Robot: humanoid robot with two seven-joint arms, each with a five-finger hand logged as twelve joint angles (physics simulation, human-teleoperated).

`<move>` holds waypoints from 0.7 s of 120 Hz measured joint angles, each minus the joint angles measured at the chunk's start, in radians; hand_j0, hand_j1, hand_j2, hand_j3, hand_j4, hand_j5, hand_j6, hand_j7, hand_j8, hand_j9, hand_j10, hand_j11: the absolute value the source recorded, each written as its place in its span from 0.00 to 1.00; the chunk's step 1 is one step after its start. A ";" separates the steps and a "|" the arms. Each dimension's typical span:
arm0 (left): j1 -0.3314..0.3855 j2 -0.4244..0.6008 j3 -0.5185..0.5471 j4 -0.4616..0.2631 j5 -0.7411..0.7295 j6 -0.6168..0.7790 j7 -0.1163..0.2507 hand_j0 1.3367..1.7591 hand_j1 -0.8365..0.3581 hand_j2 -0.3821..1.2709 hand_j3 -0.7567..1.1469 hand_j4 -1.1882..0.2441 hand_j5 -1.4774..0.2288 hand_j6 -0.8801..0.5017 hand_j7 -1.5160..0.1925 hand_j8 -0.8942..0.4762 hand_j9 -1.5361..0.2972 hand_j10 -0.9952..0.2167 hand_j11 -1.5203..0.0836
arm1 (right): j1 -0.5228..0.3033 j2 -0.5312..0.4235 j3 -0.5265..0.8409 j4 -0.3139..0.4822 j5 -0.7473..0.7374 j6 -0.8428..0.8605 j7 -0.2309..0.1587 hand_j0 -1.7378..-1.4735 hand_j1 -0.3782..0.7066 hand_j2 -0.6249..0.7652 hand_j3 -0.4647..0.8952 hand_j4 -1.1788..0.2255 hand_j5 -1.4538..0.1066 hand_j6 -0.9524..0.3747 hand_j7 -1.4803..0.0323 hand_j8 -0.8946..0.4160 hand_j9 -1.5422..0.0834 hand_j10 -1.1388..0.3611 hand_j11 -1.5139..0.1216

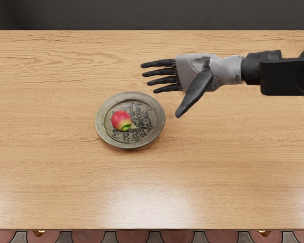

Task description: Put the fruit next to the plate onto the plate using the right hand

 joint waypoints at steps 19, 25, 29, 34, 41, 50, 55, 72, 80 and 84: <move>0.000 0.000 0.000 0.000 0.000 0.000 0.000 0.76 0.76 0.26 0.40 0.67 0.69 0.47 0.71 0.48 0.67 0.63 0.76 | -0.144 -0.185 0.106 -0.001 0.180 0.138 0.000 0.30 0.07 0.44 0.34 0.81 0.90 0.69 0.94 0.65 0.91 0.73 0.89; 0.000 0.000 0.000 0.000 0.000 0.000 0.000 0.76 0.76 0.26 0.40 0.67 0.69 0.47 0.71 0.48 0.67 0.63 0.76 | -0.174 -0.222 0.124 -0.004 0.226 0.152 0.000 0.30 0.07 0.44 0.34 0.81 0.90 0.69 0.94 0.65 0.91 0.73 0.89; 0.000 0.000 0.000 0.000 0.000 0.000 0.000 0.76 0.76 0.26 0.40 0.67 0.69 0.47 0.71 0.48 0.67 0.63 0.76 | -0.188 -0.240 0.133 -0.006 0.248 0.159 0.000 0.30 0.07 0.44 0.34 0.81 0.90 0.69 0.94 0.65 0.91 0.73 0.89; 0.000 0.000 0.000 0.000 0.000 0.000 0.000 0.76 0.76 0.26 0.40 0.67 0.69 0.47 0.71 0.48 0.67 0.63 0.76 | -0.201 -0.257 0.140 -0.008 0.272 0.165 0.000 0.30 0.07 0.44 0.34 0.81 0.90 0.69 0.94 0.65 0.92 0.73 0.89; 0.000 0.000 0.000 0.000 0.000 0.000 0.000 0.76 0.76 0.26 0.40 0.67 0.69 0.47 0.71 0.48 0.67 0.63 0.76 | -0.213 -0.271 0.146 -0.009 0.297 0.170 0.000 0.30 0.07 0.44 0.34 0.81 0.90 0.69 0.94 0.65 0.92 0.73 0.89; 0.000 0.000 0.000 0.000 0.000 0.000 0.000 0.76 0.76 0.26 0.40 0.67 0.69 0.47 0.71 0.48 0.67 0.63 0.76 | -0.226 -0.281 0.150 -0.010 0.322 0.173 0.000 0.30 0.07 0.44 0.34 0.81 0.90 0.69 0.94 0.65 0.92 0.73 0.89; 0.000 0.000 0.000 0.000 0.000 0.000 0.000 0.76 0.76 0.26 0.40 0.67 0.69 0.47 0.71 0.48 0.67 0.63 0.76 | -0.232 -0.284 0.151 -0.011 0.332 0.174 0.000 0.30 0.07 0.44 0.34 0.81 0.90 0.69 0.94 0.65 0.92 0.73 0.89; 0.000 0.000 0.000 0.000 0.000 0.000 0.000 0.76 0.76 0.26 0.40 0.67 0.69 0.47 0.71 0.48 0.67 0.63 0.76 | -0.244 -0.287 0.152 -0.011 0.346 0.176 0.000 0.30 0.07 0.44 0.34 0.81 0.90 0.69 0.94 0.65 0.92 0.73 0.89; -0.002 0.000 0.000 0.000 0.000 0.000 0.000 0.76 0.76 0.26 0.40 0.67 0.69 0.47 0.71 0.48 0.67 0.63 0.76 | -0.247 -0.290 0.153 -0.012 0.348 0.176 0.000 0.30 0.07 0.44 0.34 0.81 0.90 0.69 0.94 0.65 0.92 0.73 0.89; 0.000 0.000 0.000 0.000 0.000 0.000 0.000 0.76 0.76 0.26 0.40 0.67 0.69 0.47 0.71 0.48 0.67 0.63 0.76 | -0.247 -0.291 0.153 -0.012 0.349 0.176 0.000 0.30 0.07 0.44 0.34 0.81 0.90 0.69 0.94 0.65 0.92 0.73 0.89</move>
